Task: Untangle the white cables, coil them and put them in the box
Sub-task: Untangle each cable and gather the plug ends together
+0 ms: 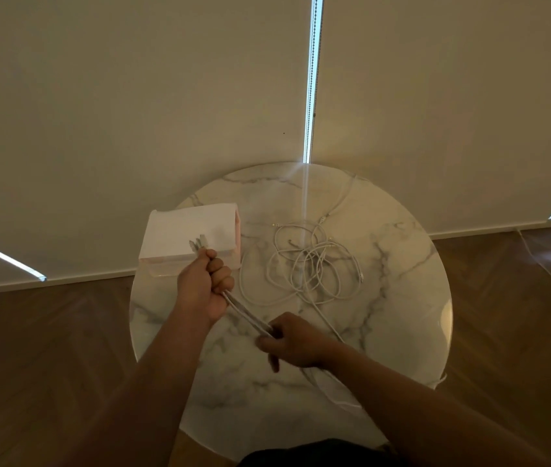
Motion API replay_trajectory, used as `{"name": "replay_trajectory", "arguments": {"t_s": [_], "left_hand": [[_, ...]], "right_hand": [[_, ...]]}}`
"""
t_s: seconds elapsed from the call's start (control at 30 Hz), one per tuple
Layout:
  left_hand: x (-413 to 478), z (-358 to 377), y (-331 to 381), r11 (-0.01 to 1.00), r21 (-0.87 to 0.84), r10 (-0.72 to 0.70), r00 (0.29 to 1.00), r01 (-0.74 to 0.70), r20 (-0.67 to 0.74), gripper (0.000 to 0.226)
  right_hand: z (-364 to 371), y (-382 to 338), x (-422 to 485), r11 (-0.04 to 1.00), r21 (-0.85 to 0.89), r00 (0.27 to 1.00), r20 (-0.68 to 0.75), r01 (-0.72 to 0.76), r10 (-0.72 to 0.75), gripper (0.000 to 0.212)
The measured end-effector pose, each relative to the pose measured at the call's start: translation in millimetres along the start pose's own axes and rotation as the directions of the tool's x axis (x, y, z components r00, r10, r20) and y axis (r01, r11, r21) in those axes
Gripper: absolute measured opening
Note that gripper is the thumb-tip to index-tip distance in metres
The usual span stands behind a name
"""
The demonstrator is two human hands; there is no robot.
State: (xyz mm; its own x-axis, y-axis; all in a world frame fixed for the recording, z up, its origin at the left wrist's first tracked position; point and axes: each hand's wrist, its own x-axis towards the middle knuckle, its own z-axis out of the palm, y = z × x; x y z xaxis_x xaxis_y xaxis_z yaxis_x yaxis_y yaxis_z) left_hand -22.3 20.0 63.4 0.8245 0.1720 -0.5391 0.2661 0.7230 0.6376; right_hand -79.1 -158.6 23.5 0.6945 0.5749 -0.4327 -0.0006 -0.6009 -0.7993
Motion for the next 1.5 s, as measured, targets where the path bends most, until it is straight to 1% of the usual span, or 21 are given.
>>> {"name": "replay_trajectory", "arguments": {"t_s": [0.1,0.2,0.27,0.33,0.4,0.47,0.53,0.6,0.67,0.73,0.8,0.87,1.0,1.07,1.13,1.23,1.3,1.33,1.4,1.47,1.5], "left_hand": [[16,-23,29,0.999,-0.025,0.019,0.998,-0.020,-0.057,0.036],[30,-50,54,0.998,0.021,0.058,0.989,-0.056,-0.138,0.037],[34,-61,59,0.996,0.051,0.085,0.982,-0.077,-0.171,0.037],[36,-65,56,0.991,0.100,0.111,0.975,-0.093,-0.190,0.037],[36,-65,45,0.972,0.202,0.159,0.965,-0.116,-0.208,0.037],[36,-63,33,0.926,0.347,0.229,0.952,-0.150,-0.201,0.036],[36,-64,30,0.866,0.471,0.287,0.938,-0.167,-0.196,0.034],[36,-67,36,0.821,0.541,0.346,0.913,-0.183,-0.216,0.032],[37,-72,45,0.809,0.546,0.390,0.893,-0.215,-0.225,0.034],[40,-76,47,0.772,0.598,0.418,0.881,-0.215,-0.222,0.034],[45,-78,45,0.740,0.637,0.446,0.866,-0.215,-0.227,0.034],[48,-81,49,0.746,0.629,0.462,0.850,-0.218,-0.253,0.034],[52,-108,76,0.738,0.640,0.527,0.777,-0.216,-0.344,0.034],[52,-120,83,0.697,0.697,0.551,0.749,-0.171,-0.367,0.035],[49,-122,79,0.660,0.731,0.569,0.751,-0.173,-0.335,0.036],[40,-111,64,0.656,0.722,0.484,0.857,-0.220,-0.179,0.035],[35,-103,55,0.627,0.749,0.388,0.920,-0.216,-0.059,0.034],[32,-98,51,0.605,0.768,0.334,0.942,-0.209,-0.006,0.033],[24,-85,38,0.537,0.818,0.232,0.968,-0.207,0.092,0.033],[12,-66,18,0.446,0.862,0.097,0.971,-0.240,0.220,0.035],[5,-56,6,0.428,0.866,0.010,0.960,-0.257,0.280,0.036]], "right_hand": [[-12,38,-10,0.988,-0.114,0.992,0.053,-0.106,0.112,0.045],[-25,82,-28,0.954,-0.225,0.978,0.017,-0.198,0.207,0.047],[-33,106,-44,0.930,-0.261,0.963,0.000,-0.260,0.269,0.046],[-36,121,-54,0.907,-0.292,0.949,-0.009,-0.304,0.315,0.044],[-29,121,-54,0.866,-0.385,0.937,0.006,-0.319,0.348,0.037],[-20,112,-44,0.872,-0.391,0.947,0.006,-0.293,0.321,0.033],[-19,104,-37,0.908,-0.322,0.963,-0.054,-0.266,0.263,0.037],[-29,110,-40,0.909,-0.308,0.959,-0.110,-0.282,0.260,0.042],[-42,122,-50,0.893,-0.302,0.942,-0.114,-0.334,0.314,0.045],[-49,130,-56,0.888,-0.293,0.935,-0.116,-0.356,0.336,0.047],[-50,133,-55,0.876,-0.306,0.927,-0.150,-0.373,0.343,0.044],[-48,133,-53,0.851,-0.336,0.914,-0.175,-0.404,0.366,0.039],[-44,138,-55,0.828,-0.379,0.910,-0.161,-0.414,0.382,0.036],[-38,137,-53,0.833,-0.388,0.919,-0.164,-0.394,0.358,0.032],[-35,129,-47,0.865,-0.348,0.930,-0.205,-0.361,0.306,0.032],[-39,112,-39,0.934,-0.260,0.941,-0.296,-0.247,0.166,0.040],[-45,103,-35,0.956,-0.210,0.941,-0.311,-0.205,0.134,0.037],[-48,99,-33,0.956,-0.214,0.951,-0.276,-0.201,0.138,0.034],[-48,90,-30,0.950,-0.247,0.976,-0.152,-0.192,0.158,0.027],[-45,80,-27,0.950,-0.273,0.989,-0.038,-0.151,0.146,0.018],[-44,74,-25,0.951,-0.282,0.991,-0.005,-0.127,0.131,0.017]]}}
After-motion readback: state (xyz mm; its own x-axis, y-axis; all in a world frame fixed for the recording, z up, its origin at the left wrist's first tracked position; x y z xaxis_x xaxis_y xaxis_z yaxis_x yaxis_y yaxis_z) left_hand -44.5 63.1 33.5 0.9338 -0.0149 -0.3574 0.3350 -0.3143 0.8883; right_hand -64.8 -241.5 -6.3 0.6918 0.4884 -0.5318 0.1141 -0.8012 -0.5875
